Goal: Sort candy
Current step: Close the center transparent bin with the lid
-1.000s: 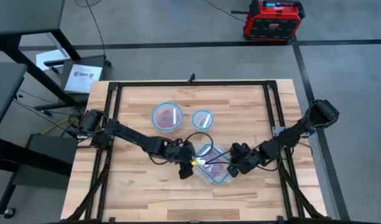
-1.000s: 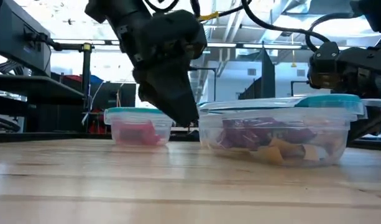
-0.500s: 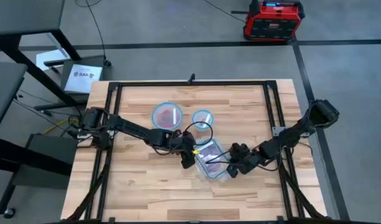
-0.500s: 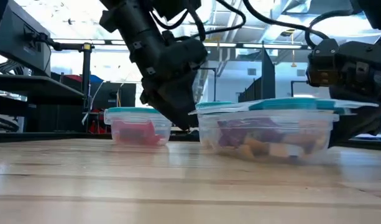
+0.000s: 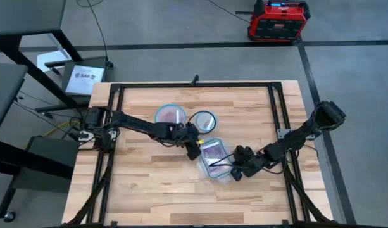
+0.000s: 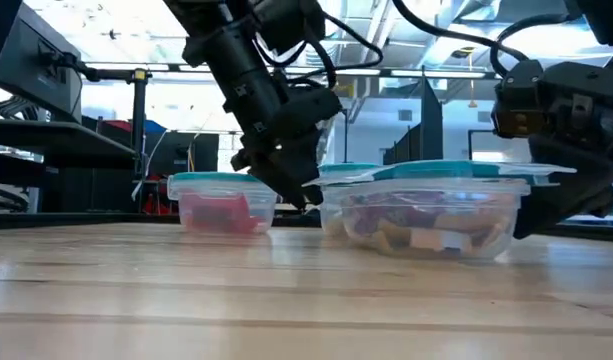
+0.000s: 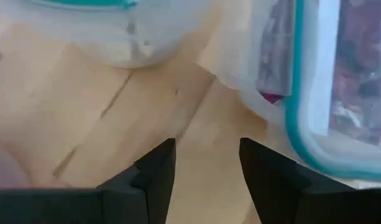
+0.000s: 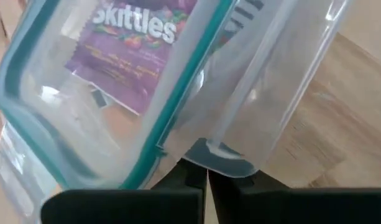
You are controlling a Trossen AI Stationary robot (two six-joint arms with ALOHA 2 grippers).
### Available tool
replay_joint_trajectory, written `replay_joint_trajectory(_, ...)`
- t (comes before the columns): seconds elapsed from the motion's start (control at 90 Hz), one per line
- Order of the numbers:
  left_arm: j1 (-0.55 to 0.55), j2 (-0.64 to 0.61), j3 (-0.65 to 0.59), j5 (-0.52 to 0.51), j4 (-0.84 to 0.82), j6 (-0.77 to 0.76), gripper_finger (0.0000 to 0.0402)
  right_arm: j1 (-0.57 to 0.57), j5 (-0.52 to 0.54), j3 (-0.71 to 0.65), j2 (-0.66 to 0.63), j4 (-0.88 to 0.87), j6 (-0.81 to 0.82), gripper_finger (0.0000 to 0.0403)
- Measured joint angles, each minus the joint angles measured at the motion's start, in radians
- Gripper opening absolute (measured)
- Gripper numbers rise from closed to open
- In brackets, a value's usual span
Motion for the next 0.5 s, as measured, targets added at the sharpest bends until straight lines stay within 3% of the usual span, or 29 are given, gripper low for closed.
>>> replay_joint_trajectory(0.167,-0.029,-0.061,0.000,0.018,-0.139,-0.018,0.0164,0.000,0.000,0.000,0.003,-0.006,-0.014,0.0000)
replay_joint_trajectory(0.5,-0.047,-0.115,-0.001,0.014,-0.127,-0.013,0.0164,0.000,0.000,0.000,0.008,-0.008,-0.018,0.0000)
